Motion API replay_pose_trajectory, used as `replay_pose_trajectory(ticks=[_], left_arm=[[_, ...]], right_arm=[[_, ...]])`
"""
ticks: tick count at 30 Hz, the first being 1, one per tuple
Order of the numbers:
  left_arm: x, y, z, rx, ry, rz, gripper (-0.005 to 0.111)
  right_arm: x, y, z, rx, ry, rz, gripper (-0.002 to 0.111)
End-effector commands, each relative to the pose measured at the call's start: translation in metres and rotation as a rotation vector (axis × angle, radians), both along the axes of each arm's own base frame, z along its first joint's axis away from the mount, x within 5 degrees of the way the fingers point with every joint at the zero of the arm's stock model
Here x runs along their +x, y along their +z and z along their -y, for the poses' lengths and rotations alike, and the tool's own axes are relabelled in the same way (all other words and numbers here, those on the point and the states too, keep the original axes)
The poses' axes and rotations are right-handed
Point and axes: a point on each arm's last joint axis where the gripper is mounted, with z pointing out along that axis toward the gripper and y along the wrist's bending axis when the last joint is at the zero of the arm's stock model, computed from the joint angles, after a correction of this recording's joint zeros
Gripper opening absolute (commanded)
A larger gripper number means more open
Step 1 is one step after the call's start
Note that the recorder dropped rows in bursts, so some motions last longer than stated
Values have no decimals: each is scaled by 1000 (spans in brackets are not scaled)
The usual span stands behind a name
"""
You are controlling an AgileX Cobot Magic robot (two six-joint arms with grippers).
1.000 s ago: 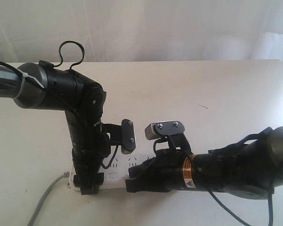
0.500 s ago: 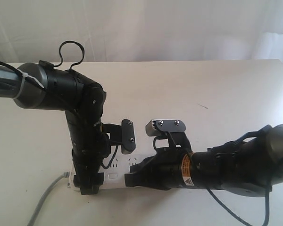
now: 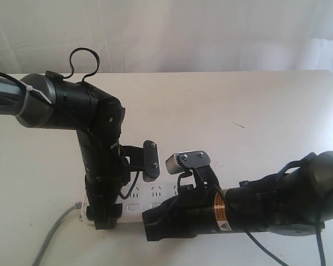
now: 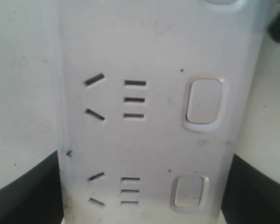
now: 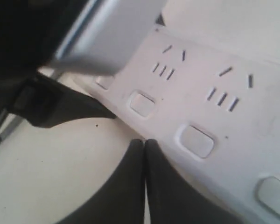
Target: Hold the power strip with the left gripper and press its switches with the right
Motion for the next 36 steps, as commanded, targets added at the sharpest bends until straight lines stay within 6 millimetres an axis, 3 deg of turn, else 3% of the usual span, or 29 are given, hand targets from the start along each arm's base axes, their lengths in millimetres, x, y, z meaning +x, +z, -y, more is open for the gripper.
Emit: replay_pose_trajectory(ticks=[1, 6, 10, 16, 20, 36], left_arm=[[-6, 2, 1, -8, 25, -37, 0], [-9, -1, -1, 2, -1, -50, 0], [-14, -9, -5, 31, -18, -70, 0], [-15, -11, -6, 31, -18, -70, 0], [-13, -11, -5, 12, -18, -41, 0], [-14, -11, -4, 7, 6, -57, 0]], right_arm=[[-8, 0, -3, 55, 58, -17, 0], [-10, 16, -3, 69, 97, 41, 0], [-16, 47, 2, 57, 146, 154, 0], [-32, 75, 38, -125, 14, 283, 0], [-41, 85, 45, -116, 4, 331, 0], [-26, 54, 37, -83, -95, 193, 0]])
